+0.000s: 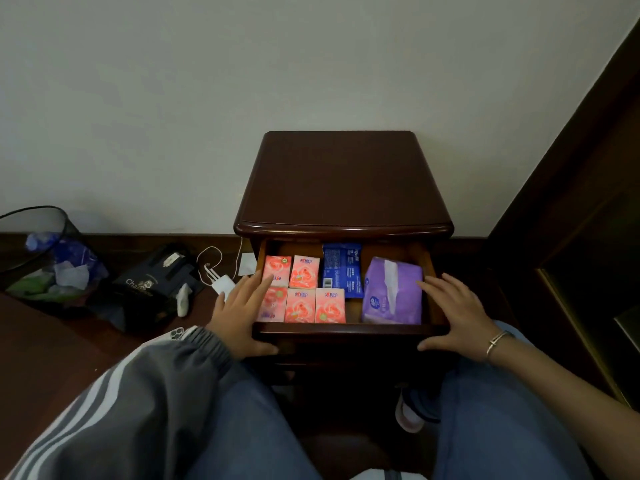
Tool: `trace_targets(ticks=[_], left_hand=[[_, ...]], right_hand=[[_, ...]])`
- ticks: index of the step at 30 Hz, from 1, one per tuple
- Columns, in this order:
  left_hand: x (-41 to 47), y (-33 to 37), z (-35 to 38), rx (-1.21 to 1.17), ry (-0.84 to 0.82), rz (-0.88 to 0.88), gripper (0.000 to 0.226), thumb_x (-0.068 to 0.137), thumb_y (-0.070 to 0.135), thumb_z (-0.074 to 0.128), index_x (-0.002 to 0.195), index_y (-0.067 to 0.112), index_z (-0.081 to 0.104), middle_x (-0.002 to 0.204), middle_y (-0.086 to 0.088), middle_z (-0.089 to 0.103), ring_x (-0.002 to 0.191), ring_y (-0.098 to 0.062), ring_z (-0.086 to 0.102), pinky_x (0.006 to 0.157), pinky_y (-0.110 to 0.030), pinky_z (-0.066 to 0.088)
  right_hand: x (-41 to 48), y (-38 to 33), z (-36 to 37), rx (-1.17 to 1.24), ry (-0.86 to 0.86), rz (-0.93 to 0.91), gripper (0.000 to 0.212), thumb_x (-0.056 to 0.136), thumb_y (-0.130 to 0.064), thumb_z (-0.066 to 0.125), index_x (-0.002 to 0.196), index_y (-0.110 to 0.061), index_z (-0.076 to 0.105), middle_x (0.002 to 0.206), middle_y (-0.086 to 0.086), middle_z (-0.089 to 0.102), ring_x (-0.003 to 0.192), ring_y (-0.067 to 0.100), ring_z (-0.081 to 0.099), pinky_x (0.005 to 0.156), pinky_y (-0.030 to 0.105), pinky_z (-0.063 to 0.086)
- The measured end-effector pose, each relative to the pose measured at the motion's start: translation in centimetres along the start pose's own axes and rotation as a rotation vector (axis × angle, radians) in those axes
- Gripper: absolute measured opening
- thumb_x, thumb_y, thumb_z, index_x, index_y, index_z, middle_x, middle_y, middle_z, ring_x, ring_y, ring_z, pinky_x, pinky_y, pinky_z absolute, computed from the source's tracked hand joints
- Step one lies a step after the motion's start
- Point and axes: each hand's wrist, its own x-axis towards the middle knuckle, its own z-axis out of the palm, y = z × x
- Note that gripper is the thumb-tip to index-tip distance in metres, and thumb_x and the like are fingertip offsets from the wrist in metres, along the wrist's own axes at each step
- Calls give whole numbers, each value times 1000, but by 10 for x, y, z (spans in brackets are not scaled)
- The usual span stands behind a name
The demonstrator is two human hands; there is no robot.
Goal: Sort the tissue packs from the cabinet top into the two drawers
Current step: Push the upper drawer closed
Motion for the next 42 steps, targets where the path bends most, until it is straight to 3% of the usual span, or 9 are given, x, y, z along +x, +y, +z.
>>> trace_targets(ticks=[6,12,17,20,26,31,34,38,42], left_hand=[[11,-25,-7,148,164,-23,148,44,68,80,139,38,-28,160,-1,-14,145,-20,-19,111,-61,-5],[50,-30,-14,157,404,3,142,36,63,86,151,28,10,159,-13,14,146,-34,14,108,-68,11],[122,-24,-24,197,456,-61,105,69,52,76,152,24,18,160,-9,17,146,-32,17,112,-59,19],[145,-24,-14,138,521,-95,80,80,38,71,147,18,33,154,-13,32,142,-37,26,109,-59,30],[146,-26,-10,108,526,-94,78,80,37,70,147,19,33,154,-12,31,143,-35,24,108,-56,32],[126,0,-14,-146,510,-213,83,83,46,66,150,19,25,159,-6,18,148,-27,10,116,-49,21],[88,28,-5,-675,592,-337,80,81,39,72,145,11,34,153,-12,32,140,-23,31,115,-40,29],[22,66,37,-1593,-30,-741,74,85,55,57,143,13,38,144,-18,43,127,-28,48,107,-51,37],[-21,81,70,-1851,-415,-1014,93,83,62,50,150,6,19,154,-16,25,142,-31,27,110,-58,23]], right_hand=[[7,-2,0,-48,140,46,134,41,-83,63,145,-35,-7,159,-1,2,145,25,-3,113,55,10],[50,5,-14,-69,342,124,146,28,-79,72,149,-25,11,157,9,14,143,32,8,107,66,16],[124,10,-31,-103,372,228,129,49,-73,70,150,-22,10,159,7,10,145,31,7,109,65,12],[148,16,-24,-58,447,270,109,56,-66,74,144,-17,32,150,12,34,140,33,27,108,58,27],[147,20,-16,-53,511,260,102,59,-64,74,141,-17,36,147,12,38,138,33,31,106,52,31],[130,1,-22,184,388,346,92,75,-49,69,148,-22,20,158,3,13,146,24,5,114,54,15],[96,-18,-21,632,409,329,80,78,-27,73,145,-20,30,157,3,18,146,21,12,114,41,21],[30,-52,12,1642,111,663,38,88,-18,60,125,-17,51,134,9,51,125,20,46,85,32,41],[-11,-64,53,1924,-477,968,55,95,-35,40,141,-4,34,141,16,43,132,31,40,109,53,22]])
